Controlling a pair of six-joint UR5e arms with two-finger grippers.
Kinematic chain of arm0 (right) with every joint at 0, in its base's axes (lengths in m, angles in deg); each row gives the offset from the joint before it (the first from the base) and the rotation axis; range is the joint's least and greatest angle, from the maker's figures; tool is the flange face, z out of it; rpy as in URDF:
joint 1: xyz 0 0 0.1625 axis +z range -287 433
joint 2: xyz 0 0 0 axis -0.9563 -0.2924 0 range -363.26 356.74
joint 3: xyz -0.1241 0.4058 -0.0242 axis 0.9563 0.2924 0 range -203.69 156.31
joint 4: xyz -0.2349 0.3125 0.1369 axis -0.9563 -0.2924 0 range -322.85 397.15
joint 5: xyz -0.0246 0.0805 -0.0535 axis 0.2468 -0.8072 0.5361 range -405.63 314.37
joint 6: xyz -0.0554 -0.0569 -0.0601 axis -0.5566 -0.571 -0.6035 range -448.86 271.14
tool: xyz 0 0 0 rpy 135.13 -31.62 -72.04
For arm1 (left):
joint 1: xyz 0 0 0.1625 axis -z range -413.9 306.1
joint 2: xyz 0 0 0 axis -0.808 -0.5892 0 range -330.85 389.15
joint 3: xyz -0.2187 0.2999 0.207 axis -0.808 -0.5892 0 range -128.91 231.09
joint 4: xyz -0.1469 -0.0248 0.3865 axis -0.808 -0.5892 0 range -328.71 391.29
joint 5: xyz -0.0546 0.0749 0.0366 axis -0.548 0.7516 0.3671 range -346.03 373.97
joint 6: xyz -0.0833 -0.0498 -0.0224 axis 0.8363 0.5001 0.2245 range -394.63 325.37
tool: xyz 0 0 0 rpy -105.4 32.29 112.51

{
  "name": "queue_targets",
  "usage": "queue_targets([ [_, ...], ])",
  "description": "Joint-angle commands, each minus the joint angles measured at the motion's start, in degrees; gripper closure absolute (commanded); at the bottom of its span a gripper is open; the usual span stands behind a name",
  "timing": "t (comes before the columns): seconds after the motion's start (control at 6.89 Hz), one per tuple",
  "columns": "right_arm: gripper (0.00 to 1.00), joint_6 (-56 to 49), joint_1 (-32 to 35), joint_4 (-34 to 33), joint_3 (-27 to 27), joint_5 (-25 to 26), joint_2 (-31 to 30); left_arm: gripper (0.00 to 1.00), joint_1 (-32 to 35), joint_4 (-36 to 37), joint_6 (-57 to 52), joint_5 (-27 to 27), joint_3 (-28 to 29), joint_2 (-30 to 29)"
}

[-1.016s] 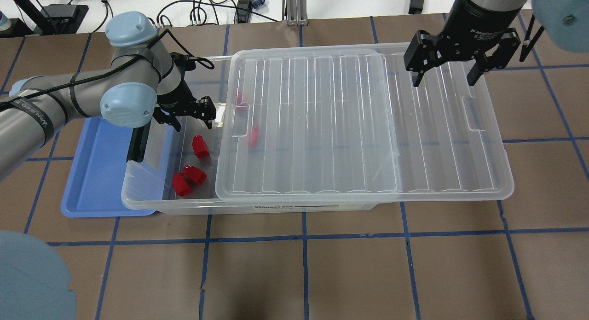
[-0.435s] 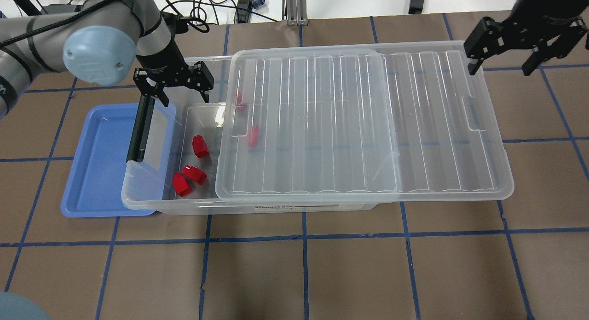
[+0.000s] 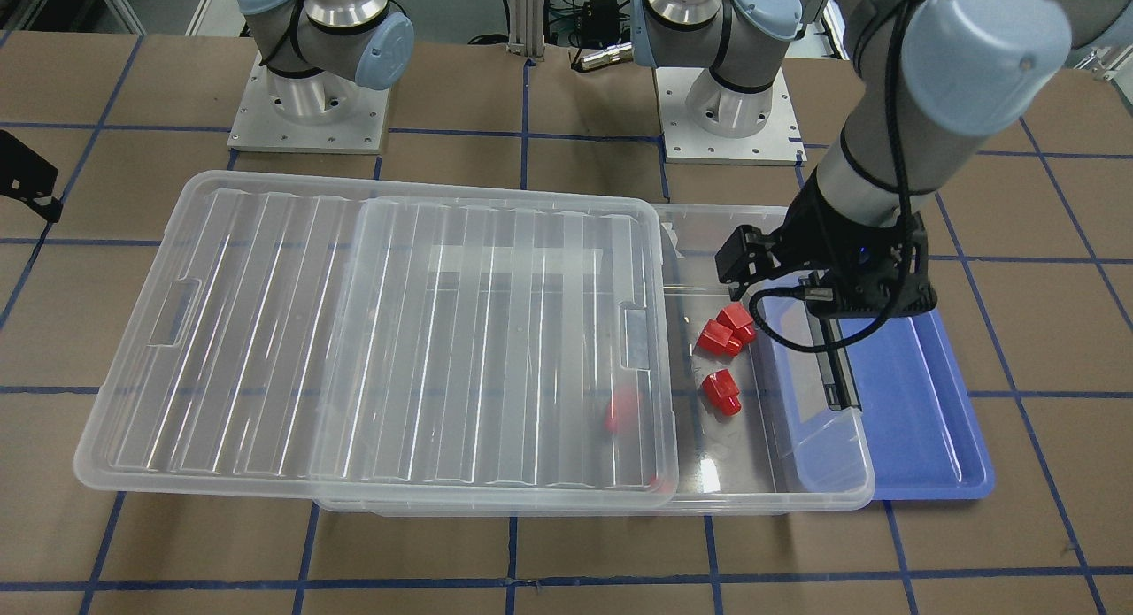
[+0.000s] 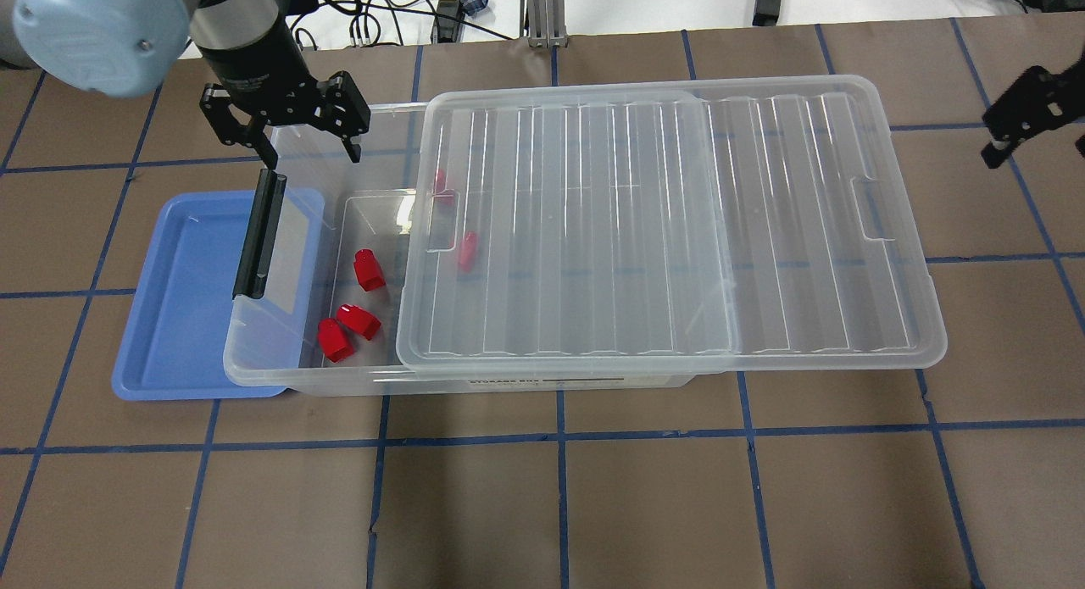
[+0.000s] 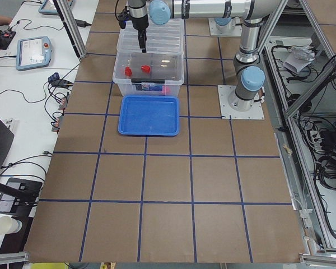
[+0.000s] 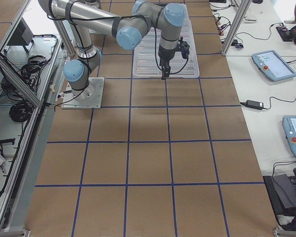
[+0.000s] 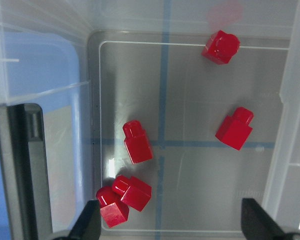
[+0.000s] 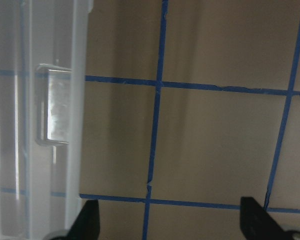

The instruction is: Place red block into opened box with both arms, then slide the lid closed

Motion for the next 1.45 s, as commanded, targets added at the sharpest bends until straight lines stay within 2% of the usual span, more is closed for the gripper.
queue_targets([
  [0.0, 0.00, -7.22, -4.96, -7.59, -5.39, -0.37, 0.58, 0.00, 0.02, -1.97, -1.81, 0.60, 0.11, 6.02],
  [0.29, 0.00, -6.79, -4.62, -9.53, -9.97, -0.46, 0.66, 0.00, 0.37, -1.97, -1.55, 0.08, -1.82, 5.35],
  [0.58, 0.00, -1.89, -4.09, -9.99, -12.70, -0.54, 1.19, 0.00, 0.81, -1.62, -1.81, -0.19, -3.23, 6.74],
  [0.87, 0.00, 0.33, 0.63, -13.05, -13.59, 0.15, 1.55, 0.00, 0.81, -1.62, -1.82, -0.28, -3.32, 6.83],
  [1.31, 0.00, 7.77, 6.35, -13.15, -13.94, -0.55, 1.64, 0.00, 0.72, -1.36, -1.73, -0.36, -3.33, 6.83],
])
